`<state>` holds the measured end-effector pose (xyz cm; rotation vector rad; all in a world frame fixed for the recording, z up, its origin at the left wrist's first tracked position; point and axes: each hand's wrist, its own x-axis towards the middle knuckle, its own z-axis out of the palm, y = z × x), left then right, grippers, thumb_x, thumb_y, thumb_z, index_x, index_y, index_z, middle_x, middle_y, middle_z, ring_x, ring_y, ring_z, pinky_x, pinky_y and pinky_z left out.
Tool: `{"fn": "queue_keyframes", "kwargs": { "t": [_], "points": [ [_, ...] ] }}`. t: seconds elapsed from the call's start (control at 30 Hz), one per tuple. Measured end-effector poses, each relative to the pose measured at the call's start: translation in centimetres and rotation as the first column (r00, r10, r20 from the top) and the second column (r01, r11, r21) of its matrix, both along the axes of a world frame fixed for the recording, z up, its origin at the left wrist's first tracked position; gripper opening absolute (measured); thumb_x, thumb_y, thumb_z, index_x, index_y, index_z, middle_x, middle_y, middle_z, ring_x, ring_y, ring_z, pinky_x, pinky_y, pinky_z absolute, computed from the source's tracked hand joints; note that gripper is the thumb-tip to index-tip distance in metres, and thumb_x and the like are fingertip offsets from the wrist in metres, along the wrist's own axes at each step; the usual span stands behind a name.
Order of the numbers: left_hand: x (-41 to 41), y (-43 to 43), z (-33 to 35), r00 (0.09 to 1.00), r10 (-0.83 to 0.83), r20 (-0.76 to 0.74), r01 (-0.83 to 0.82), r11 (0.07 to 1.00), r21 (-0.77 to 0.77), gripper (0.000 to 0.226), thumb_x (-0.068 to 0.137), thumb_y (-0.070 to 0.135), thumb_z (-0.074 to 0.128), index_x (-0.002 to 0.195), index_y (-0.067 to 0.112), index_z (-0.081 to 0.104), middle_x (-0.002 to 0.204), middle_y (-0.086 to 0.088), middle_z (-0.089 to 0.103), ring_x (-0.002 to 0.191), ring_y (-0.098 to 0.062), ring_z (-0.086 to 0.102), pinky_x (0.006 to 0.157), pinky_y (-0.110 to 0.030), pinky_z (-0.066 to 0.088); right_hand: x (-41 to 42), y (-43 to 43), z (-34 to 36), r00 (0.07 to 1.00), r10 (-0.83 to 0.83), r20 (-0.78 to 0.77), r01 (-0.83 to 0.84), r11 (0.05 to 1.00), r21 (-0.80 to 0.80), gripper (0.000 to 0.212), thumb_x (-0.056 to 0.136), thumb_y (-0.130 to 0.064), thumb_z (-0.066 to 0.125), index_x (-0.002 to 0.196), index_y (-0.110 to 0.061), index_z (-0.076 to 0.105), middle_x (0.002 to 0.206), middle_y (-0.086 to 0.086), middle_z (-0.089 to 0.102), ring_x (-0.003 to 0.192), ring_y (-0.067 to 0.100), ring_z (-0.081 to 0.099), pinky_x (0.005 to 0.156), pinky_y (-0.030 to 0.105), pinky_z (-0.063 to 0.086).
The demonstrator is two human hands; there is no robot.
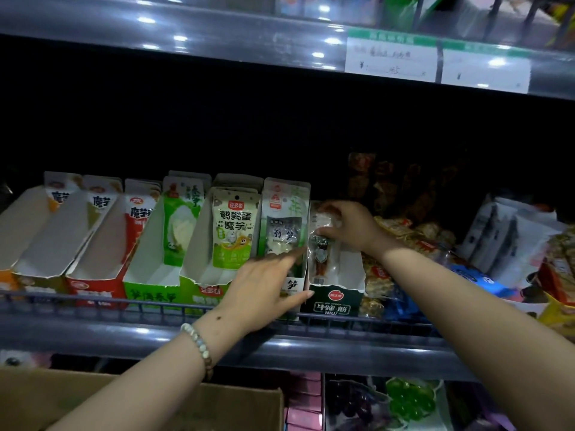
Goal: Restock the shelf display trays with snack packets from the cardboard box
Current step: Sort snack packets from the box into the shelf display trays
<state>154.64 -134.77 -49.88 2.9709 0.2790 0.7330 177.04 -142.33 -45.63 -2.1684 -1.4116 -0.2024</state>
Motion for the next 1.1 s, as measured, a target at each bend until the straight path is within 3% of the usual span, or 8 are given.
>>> {"fn": "queue_keyframes", "kwargs": {
  "t": [0.13,0.33,0.43,0.5,0.57,0.67,0.9,1.1],
  "points": [
    [0.0,-0.3,0.2,0.999,0.026,-0.035,-0.027,0.999,-0.020,0.071,0.087,0.065,0.040,0.143,0.022,0.030,0.112,0.005,0.059,0.103,-0.011,0.055,0.095,-0.025,0.042,-0.5,-0.9,0.1,1.000,-0.027,0.009,0.026,0.999,0.022,0.050,0.076,-0.039,0.075,0.119,-0.018,0.061,0.120,-0.001,0.064,0.113,0.020,0.058,0.099,0.045,0.044],
    [-1.8,-1.2,0.8,0.999,0.011,0.033,-0.008,0.996,-0.090,0.067,0.089,0.058,0.046,0.143,0.021,0.030,0.141,0.005,0.043,0.131,-0.010,0.036,0.110,-0.022,0.023,-4.7,-4.0,1.8,0.998,0.000,-0.055,0.003,0.998,0.058,0.041,0.090,-0.036,0.059,0.129,-0.022,0.053,0.128,-0.004,0.047,0.115,0.013,0.047,0.098,0.030,0.040],
    [-4.2,-1.6,1.1,0.998,-0.012,0.064,0.022,0.989,-0.148,0.067,0.090,0.058,0.044,0.147,0.027,0.025,0.152,0.008,0.028,0.140,-0.009,0.022,0.111,-0.022,0.012,-8.4,-5.8,2.2,0.996,0.041,-0.075,-0.041,0.999,0.001,0.028,0.091,-0.043,0.054,0.118,-0.032,0.056,0.123,-0.006,0.053,0.110,0.009,0.053,0.093,0.021,0.041],
    [-6.4,-1.4,0.9,0.999,-0.002,0.052,0.011,0.983,-0.185,0.068,0.089,0.062,0.041,0.148,0.032,0.023,0.155,0.013,0.018,0.143,-0.008,0.014,0.113,-0.028,0.011,-11.2,-6.7,1.9,0.999,0.043,-0.034,-0.045,0.997,-0.065,0.037,0.091,-0.049,0.050,0.125,-0.034,0.052,0.129,-0.004,0.053,0.118,0.010,0.050,0.100,0.023,0.039],
    [-9.0,-0.8,0.3,1.000,0.023,0.012,-0.021,0.986,-0.165,0.073,0.085,0.070,0.032,0.148,0.034,0.022,0.156,0.014,0.016,0.144,-0.009,0.013,0.116,-0.035,0.016,-13.9,-7.3,1.2,0.998,0.061,-0.016,-0.062,0.992,-0.113,0.055,0.092,-0.052,0.046,0.142,-0.032,0.036,0.148,-0.002,0.036,0.137,0.016,0.031,0.113,0.036,0.027],
    [-13.6,0.8,-1.4,0.997,0.056,-0.047,-0.063,0.984,-0.168,0.085,0.077,0.081,0.017,0.148,0.033,0.024,0.155,0.012,0.020,0.143,-0.011,0.018,0.117,-0.037,0.022,-18.2,-7.8,-0.7,0.989,0.136,-0.061,-0.143,0.982,-0.123,0.058,0.093,-0.049,0.046,0.146,-0.032,0.030,0.156,-0.010,0.018,0.143,0.011,0.019,0.116,0.037,0.019],
    [-25.1,4.0,-8.3,0.954,0.158,-0.255,-0.217,0.950,-0.225,0.090,0.075,0.084,0.011,0.147,0.031,0.029,0.154,0.008,0.024,0.143,-0.014,0.021,0.116,-0.033,0.019,-26.0,-6.3,-8.7,0.944,0.175,-0.280,-0.223,0.963,-0.151,0.057,0.093,-0.047,0.048,0.145,-0.031,0.032,0.156,-0.011,0.019,0.143,0.009,0.017,0.115,0.032,0.019],
    [-32.1,6.5,-14.6,0.841,0.214,-0.498,-0.379,0.889,-0.258,0.115,0.058,0.093,-0.008,0.149,0.030,0.023,0.156,0.006,0.023,0.144,-0.016,0.019,0.115,-0.032,0.018,-31.3,-3.7,-17.3,0.875,0.137,-0.465,-0.273,0.932,-0.239,0.054,0.093,-0.043,0.051,0.142,-0.026,0.039,0.153,-0.006,0.026,0.140,0.012,0.026,0.114,0.027,0.023]
  ]
}}
